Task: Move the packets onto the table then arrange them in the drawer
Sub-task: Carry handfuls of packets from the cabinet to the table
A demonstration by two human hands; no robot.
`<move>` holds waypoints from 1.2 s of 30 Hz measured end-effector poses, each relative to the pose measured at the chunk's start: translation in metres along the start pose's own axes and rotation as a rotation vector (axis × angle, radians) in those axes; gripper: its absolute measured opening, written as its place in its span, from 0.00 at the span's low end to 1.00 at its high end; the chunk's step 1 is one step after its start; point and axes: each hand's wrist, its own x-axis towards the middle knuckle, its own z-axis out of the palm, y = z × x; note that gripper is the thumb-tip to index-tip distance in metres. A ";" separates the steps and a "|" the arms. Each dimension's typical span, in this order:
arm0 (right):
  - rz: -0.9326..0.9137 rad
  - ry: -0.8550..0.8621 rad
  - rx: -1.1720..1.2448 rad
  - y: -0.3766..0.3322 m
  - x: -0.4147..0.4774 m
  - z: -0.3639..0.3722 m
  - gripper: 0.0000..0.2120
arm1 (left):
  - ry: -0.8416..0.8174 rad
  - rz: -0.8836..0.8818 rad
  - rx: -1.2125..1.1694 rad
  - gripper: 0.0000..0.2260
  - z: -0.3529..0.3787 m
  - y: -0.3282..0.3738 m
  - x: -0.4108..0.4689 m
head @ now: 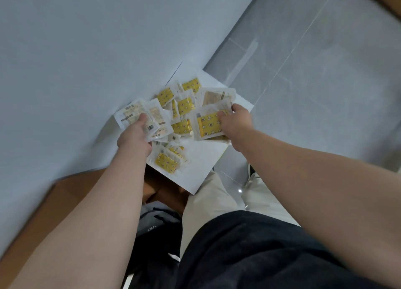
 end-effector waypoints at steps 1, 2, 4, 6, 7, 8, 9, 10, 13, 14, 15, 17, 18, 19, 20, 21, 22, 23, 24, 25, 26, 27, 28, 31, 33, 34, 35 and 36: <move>-0.001 -0.002 0.025 -0.004 -0.006 -0.006 0.04 | -0.015 0.001 -0.005 0.16 0.001 0.004 -0.011; 0.002 -0.004 0.054 -0.008 -0.012 -0.013 0.03 | -0.034 -0.001 -0.010 0.16 0.003 0.006 -0.021; 0.012 -0.004 0.111 -0.014 -0.023 -0.029 0.04 | -0.071 -0.017 0.014 0.16 0.011 0.010 -0.044; 0.027 -0.004 0.177 -0.017 -0.033 -0.049 0.05 | -0.110 -0.018 0.062 0.14 0.019 0.010 -0.071; 0.035 -0.002 0.217 -0.018 -0.037 -0.061 0.04 | -0.139 -0.011 0.092 0.13 0.026 0.008 -0.083; 0.041 0.004 0.261 -0.018 -0.041 -0.074 0.04 | -0.171 -0.011 0.126 0.14 0.034 0.006 -0.095; 0.049 0.013 0.311 -0.018 -0.044 -0.089 0.04 | -0.207 -0.007 0.165 0.14 0.045 0.003 -0.108; 0.058 0.027 0.369 -0.017 -0.047 -0.105 0.04 | -0.247 -0.002 0.202 0.13 0.058 0.000 -0.122; 0.087 0.096 0.559 -0.007 -0.057 -0.159 0.05 | -0.359 0.015 0.328 0.08 0.106 -0.011 -0.166; 0.097 0.125 0.617 0.000 -0.060 -0.179 0.05 | -0.392 0.033 0.379 0.09 0.124 -0.017 -0.181; 0.102 0.156 0.671 0.008 -0.063 -0.200 0.06 | -0.425 0.055 0.420 0.11 0.142 -0.024 -0.197; 0.097 0.218 0.774 0.029 -0.070 -0.246 0.07 | -0.488 0.104 0.488 0.14 0.180 -0.043 -0.229; 0.094 0.247 0.822 0.040 -0.073 -0.269 0.08 | -0.515 0.127 0.519 0.15 0.199 -0.055 -0.247; 0.090 0.275 0.868 0.052 -0.076 -0.292 0.07 | -0.541 0.149 0.549 0.16 0.218 -0.069 -0.265; 0.091 0.306 0.914 0.065 -0.079 -0.315 0.07 | -0.570 0.172 0.583 0.15 0.236 -0.085 -0.286; 0.094 0.334 0.960 0.080 -0.082 -0.337 0.06 | -0.597 0.191 0.624 0.14 0.252 -0.104 -0.306; 0.099 0.357 1.005 0.095 -0.085 -0.359 0.06 | -0.627 0.201 0.670 0.12 0.267 -0.124 -0.326; 0.106 0.379 1.047 0.112 -0.087 -0.380 0.06 | -0.658 0.210 0.716 0.10 0.280 -0.147 -0.345; 0.112 0.404 1.081 0.130 -0.088 -0.402 0.06 | -0.687 0.220 0.760 0.09 0.294 -0.171 -0.363; 0.116 0.429 1.108 0.149 -0.091 -0.424 0.07 | -0.710 0.225 0.797 0.08 0.306 -0.195 -0.380; 0.119 0.450 1.129 0.166 -0.094 -0.447 0.07 | -0.728 0.226 0.830 0.07 0.317 -0.221 -0.397; 0.119 0.474 1.154 0.185 -0.097 -0.469 0.07 | -0.743 0.225 0.862 0.06 0.327 -0.246 -0.413; 0.122 0.503 1.184 0.203 -0.101 -0.492 0.08 | -0.758 0.224 0.893 0.07 0.337 -0.272 -0.430; 0.153 0.605 1.278 0.256 -0.116 -0.552 0.08 | -0.801 0.232 0.968 0.07 0.361 -0.348 -0.478; 0.177 0.678 1.341 0.286 -0.124 -0.587 0.08 | -0.840 0.243 1.031 0.10 0.375 -0.393 -0.506; 0.196 0.709 1.378 0.300 -0.128 -0.603 0.08 | -0.855 0.247 1.061 0.12 0.383 -0.413 -0.518; 0.213 0.736 1.413 0.313 -0.130 -0.617 0.08 | -0.872 0.254 1.092 0.14 0.391 -0.433 -0.530; 0.226 0.757 1.448 0.324 -0.131 -0.630 0.07 | -0.888 0.255 1.123 0.15 0.400 -0.452 -0.541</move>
